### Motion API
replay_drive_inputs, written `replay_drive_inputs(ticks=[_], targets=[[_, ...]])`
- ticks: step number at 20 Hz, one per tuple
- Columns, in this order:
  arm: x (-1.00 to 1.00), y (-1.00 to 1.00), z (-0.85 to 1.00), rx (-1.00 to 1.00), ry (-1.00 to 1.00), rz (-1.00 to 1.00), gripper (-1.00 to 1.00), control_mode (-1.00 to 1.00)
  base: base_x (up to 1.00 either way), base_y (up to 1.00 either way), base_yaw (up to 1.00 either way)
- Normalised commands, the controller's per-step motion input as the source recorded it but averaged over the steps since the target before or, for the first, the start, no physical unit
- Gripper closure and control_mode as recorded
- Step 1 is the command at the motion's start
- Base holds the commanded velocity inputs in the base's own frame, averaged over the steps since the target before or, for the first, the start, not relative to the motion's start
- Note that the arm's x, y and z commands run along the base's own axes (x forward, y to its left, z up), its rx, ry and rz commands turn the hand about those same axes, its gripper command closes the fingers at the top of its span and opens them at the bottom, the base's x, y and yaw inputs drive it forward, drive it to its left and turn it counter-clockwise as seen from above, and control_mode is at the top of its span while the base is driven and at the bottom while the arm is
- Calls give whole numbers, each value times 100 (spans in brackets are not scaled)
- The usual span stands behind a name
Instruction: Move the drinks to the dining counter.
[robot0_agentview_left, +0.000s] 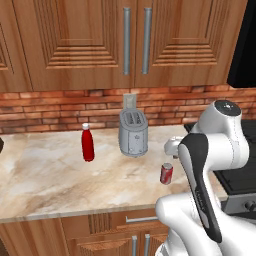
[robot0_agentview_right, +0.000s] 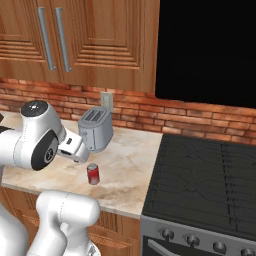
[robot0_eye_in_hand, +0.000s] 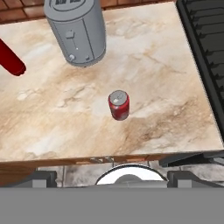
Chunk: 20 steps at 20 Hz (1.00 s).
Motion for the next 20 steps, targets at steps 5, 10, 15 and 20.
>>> replay_drive_inputs(ticks=[5,10,15,20], targets=[[11,0,-14,-4,2,0,-100,-100,0,0,0],[6,0,-23,-10,3,0,-100,-100,0,0,0],[5,0,-16,-3,1,0,-100,-100,0,0,0],[6,0,-13,5,0,0,-100,-100,0,0,0]])
